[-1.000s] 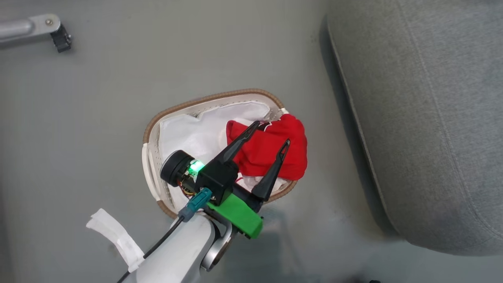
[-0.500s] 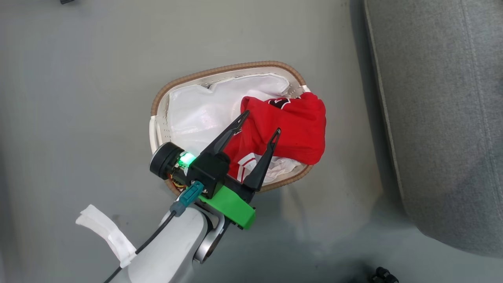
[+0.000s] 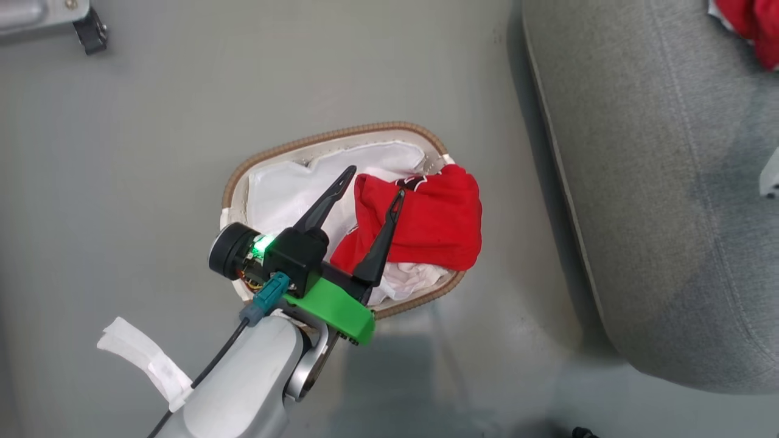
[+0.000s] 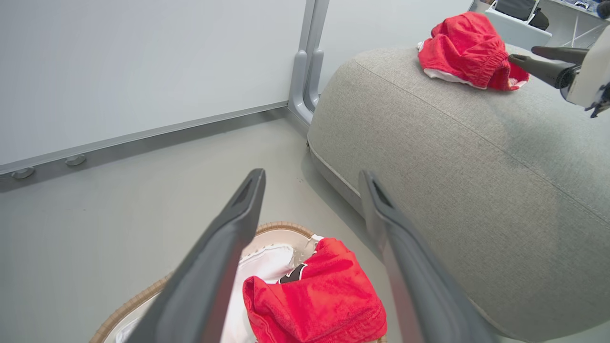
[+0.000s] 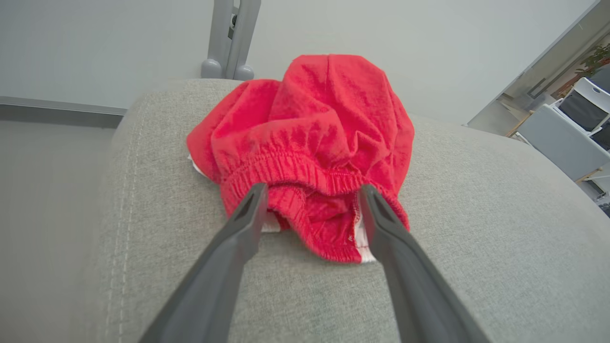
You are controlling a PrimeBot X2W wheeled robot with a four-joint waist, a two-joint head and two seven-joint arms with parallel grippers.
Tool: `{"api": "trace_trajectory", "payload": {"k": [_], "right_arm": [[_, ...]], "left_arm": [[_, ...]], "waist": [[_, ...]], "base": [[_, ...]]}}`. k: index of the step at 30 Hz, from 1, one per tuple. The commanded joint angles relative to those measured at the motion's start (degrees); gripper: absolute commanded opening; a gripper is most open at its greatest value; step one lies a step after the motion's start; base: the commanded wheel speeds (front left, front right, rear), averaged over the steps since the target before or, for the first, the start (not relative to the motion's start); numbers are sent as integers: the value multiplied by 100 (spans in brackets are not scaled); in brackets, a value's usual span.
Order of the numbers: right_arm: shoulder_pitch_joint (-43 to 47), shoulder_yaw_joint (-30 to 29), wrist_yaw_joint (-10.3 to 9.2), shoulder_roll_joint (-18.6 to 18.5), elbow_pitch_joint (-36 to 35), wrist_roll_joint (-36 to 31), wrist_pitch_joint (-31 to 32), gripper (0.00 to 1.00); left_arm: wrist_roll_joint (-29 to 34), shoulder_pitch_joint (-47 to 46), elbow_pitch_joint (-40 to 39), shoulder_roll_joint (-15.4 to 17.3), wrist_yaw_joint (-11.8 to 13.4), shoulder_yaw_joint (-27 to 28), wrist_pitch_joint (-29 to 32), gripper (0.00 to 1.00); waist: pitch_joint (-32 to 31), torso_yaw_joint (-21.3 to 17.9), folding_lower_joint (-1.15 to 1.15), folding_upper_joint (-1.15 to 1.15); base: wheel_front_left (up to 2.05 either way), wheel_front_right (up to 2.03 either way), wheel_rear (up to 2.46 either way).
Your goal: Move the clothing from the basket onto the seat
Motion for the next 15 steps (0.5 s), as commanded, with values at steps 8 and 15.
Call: {"api": "trace_trajectory", "payload": {"k": [8, 15], "right_arm": [[665, 469, -8, 213, -454, 240, -25, 100], [1014, 1008, -8, 397, -891, 692, -23, 100]], "left_arm": [[-82, 300, 106, -121, 10, 401, -56, 100], [13, 839, 39, -281, 22, 1103, -54, 100]], "waist": [[-883, 33, 0, 0], [-1566, 241, 0, 0]], "base": [[0, 0, 0], [0, 0, 0]]}}
